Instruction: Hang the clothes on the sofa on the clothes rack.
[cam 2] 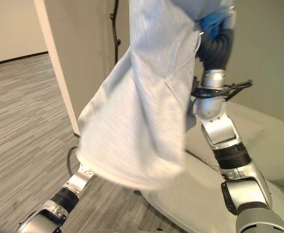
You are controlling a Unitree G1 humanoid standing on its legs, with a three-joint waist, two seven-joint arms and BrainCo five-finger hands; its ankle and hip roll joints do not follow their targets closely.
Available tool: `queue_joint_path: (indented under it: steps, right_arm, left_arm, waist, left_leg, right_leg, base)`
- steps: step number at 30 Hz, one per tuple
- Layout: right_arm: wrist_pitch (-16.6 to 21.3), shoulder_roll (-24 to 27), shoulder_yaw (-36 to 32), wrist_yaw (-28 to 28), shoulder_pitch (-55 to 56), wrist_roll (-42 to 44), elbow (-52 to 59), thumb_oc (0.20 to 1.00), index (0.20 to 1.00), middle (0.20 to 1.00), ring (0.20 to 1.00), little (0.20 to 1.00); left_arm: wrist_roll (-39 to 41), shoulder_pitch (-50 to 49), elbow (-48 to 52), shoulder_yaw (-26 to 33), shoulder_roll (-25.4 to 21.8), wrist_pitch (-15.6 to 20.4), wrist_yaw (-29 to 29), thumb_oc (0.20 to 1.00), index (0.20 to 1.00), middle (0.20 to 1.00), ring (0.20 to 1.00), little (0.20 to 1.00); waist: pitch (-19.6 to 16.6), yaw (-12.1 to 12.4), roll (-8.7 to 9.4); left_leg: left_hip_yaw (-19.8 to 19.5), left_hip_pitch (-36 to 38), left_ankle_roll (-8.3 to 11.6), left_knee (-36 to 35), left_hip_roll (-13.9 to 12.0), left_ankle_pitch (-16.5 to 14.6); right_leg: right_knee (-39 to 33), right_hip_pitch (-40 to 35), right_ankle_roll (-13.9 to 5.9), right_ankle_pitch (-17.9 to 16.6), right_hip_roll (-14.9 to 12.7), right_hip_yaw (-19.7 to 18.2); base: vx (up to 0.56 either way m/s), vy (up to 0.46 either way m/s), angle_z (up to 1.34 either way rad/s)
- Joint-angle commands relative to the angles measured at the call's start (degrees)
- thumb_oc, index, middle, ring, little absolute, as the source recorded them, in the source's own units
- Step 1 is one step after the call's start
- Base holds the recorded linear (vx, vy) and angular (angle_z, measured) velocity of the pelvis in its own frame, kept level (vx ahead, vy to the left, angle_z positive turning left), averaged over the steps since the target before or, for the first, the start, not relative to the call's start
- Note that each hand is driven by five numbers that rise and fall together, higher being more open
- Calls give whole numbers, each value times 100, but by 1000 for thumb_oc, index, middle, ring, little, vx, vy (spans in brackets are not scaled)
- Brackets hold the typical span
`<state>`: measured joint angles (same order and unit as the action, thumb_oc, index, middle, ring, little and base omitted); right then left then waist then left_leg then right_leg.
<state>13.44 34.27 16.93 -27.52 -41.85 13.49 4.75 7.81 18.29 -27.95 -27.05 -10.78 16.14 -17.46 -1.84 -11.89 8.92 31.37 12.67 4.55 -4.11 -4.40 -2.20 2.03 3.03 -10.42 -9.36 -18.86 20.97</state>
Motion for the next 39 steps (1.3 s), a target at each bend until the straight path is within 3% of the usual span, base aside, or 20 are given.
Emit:
queue_joint_path:
  steps: [1, 7, 10, 11, 12, 16, 23, 28, 31, 32, 39]
  right_arm:
    - [403, -45, -51, 389, -335, 699, 402, 200, 200, 200, 200, 200]
    - [647, -5, 505, 1118, 229, 1975, 1178, 200, 200, 200, 200, 200]
    - [689, 61, 628, 1290, 384, 2162, 1417, 200, 200, 200, 200, 200]
    - [704, 100, 691, 1363, 448, 2171, 1543, 200, 200, 200, 200, 200]
    - [703, 111, 761, 1438, 582, 2205, 1712, 200, 200, 200, 200, 200]
    - [700, 215, 690, 1456, 873, 2094, 1846, 200, 200, 200, 200, 200]
    - [889, 847, -6, 1440, 1658, 2178, 1981, 200, 200, 200, 200, 200]
    - [980, 1130, -734, 1654, 2521, 2022, 2204, 200, 200, 200, 200, 200]
    - [976, 1046, -923, 1684, 2785, 1793, 2286, 200, 200, 200, 200, 200]
    - [973, 1001, -1117, 1776, 3014, 1629, 2357, 200, 200, 200, 200, 200]
    - [822, 849, -1318, 2088, 3831, 900, 2670, 200, 200, 200, 200, 200]
  left_arm:
    - [-56, 335, 333, -267, 87, 345, 204, 1000, 1000, 1000, 1000, 1000]
    - [156, 819, 318, -875, 615, 315, 174, 1000, 1000, 1000, 1000, 1000]
    - [213, 961, 290, -946, 719, 313, 118, 1000, 1000, 1000, 1000, 1000]
    - [242, 1016, 305, -991, 776, 319, 102, 884, 884, 884, 884, 884]
    - [251, 1075, 330, -1019, 827, 320, 54, 200, 200, 200, 200, 200]
    - [215, 1021, 207, -927, 849, 264, -87, 200, 200, 200, 200, 200]
    - [-105, 531, 544, -114, 269, 307, -703, 200, 200, 200, 200, 200]
    - [-1475, 249, 1406, 884, -648, 380, -1542, 200, 200, 200, 200, 200]
    - [-1979, 126, 1761, 1184, -942, 362, -1845, 200, 200, 200, 200, 200]
    - [-2392, 45, 2031, 1525, -1232, 359, -2065, 200, 200, 200, 200, 200]
    - [-3275, -356, 2867, 2229, -1945, 443, -2302, 200, 200, 200, 200, 200]
  waist:
    - [56, 60, 230]
    - [38, -98, 351]
    - [36, -163, 345]
    - [37, -199, 336]
    - [36, -234, 316]
    - [53, -239, 254]
    - [54, -54, 230]
    - [6, 95, 216]
    - [10, 152, 233]
    - [36, 194, 223]
    - [289, 300, 322]
  left_leg:
    - [-273, 373, 40, -89, -311, -309]
    - [-173, 364, 55, -89, -328, -248]
    - [-157, 355, 60, -89, -330, -224]
    - [-144, 355, 61, -89, -334, -215]
    - [-134, 356, 55, -89, -328, -215]
    - [-108, 357, 50, -89, -313, -192]
    - [-203, 309, 44, -89, -272, -166]
    - [-321, 302, 19, -72, -212, -218]
    - [-365, 330, -25, -59, -150, -255]
    - [-394, 341, -61, -59, -80, -281]
    - [-606, 254, -118, -89, 54, -302]
  right_leg:
    - [-132, 127, -458, -1183, -313, -115]
    - [-103, 110, -458, -1232, -378, 1]
    - [-82, 123, -458, -1236, -389, 17]
    - [-77, 127, -458, -1233, -397, 33]
    - [-77, 128, -458, -1229, -417, 49]
    - [-68, 120, -458, -1209, -457, 107]
    - [-75, 17, -458, -1233, -526, 240]
    - [-92, -110, -458, -1361, -614, 379]
    - [-90, -168, -458, -1448, -674, 420]
    - [-62, -193, -458, -1578, -729, 447]
    - [392, -106, -458, -2064, -1096, 774]
  base:
    - [-39, -16, -10]
    - [-29, -18, -1]
    - [-25, -16, 0]
    - [-39, -15, -3]
    - [-28, -10, -5]
    - [-42, -1, -2]
    - [-12, 9, 1]
    - [-2, 53, 14]
    - [-12, 87, 8]
    - [-35, 156, 19]
    - [-68, 84, 17]
